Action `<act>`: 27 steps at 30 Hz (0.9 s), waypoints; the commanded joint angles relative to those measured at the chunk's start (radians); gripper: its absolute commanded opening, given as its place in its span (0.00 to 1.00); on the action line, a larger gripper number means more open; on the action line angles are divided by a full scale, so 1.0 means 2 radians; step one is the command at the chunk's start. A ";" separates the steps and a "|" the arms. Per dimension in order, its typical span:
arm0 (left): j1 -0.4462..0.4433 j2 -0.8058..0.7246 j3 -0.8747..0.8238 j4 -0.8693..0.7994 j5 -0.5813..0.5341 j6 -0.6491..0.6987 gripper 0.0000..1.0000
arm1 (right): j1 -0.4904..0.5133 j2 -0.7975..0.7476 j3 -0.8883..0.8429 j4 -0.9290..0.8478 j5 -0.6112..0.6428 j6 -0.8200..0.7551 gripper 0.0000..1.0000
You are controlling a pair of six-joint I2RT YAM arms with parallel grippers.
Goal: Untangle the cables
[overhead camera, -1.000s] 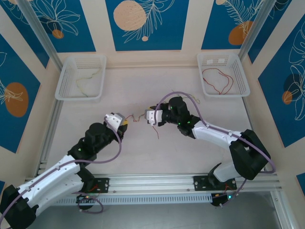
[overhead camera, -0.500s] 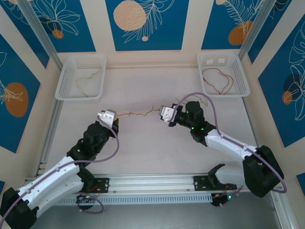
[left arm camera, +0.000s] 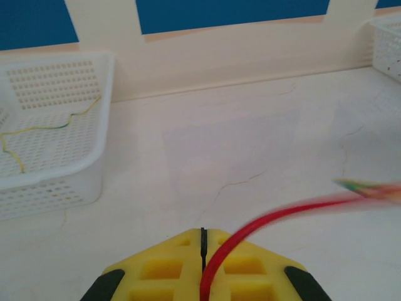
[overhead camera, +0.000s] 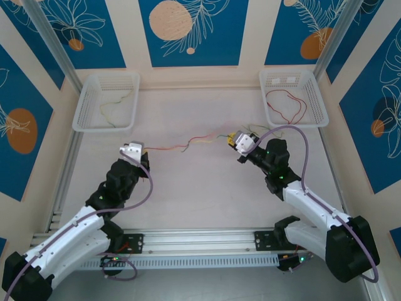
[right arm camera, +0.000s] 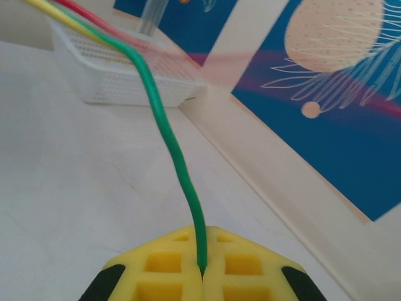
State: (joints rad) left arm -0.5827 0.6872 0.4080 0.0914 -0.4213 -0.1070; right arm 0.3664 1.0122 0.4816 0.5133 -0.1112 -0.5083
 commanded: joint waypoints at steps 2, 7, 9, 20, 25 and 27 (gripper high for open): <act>0.012 -0.007 0.001 -0.012 -0.033 -0.018 0.00 | -0.012 0.001 0.004 0.015 0.057 0.035 0.00; 0.018 -0.009 -0.002 -0.021 -0.060 -0.033 0.00 | -0.018 0.018 0.018 0.004 0.125 0.045 0.00; 0.019 -0.012 -0.004 -0.027 -0.072 -0.040 0.00 | -0.021 0.023 0.020 0.006 0.146 0.050 0.00; 0.029 -0.029 -0.004 -0.039 -0.100 -0.041 0.00 | -0.027 0.034 0.030 -0.008 0.139 0.080 0.00; 0.038 -0.072 -0.012 -0.079 -0.176 -0.116 0.00 | -0.049 0.044 0.039 -0.025 0.170 0.133 0.00; 0.043 -0.087 -0.011 -0.118 -0.206 -0.160 0.00 | -0.056 0.049 0.041 -0.027 0.179 0.150 0.00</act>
State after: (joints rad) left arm -0.5247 0.5522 0.3931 -0.0429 -0.6899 -0.2905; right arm 0.2798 1.0985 0.5312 0.4816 0.1669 -0.3035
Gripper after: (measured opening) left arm 0.063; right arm 0.069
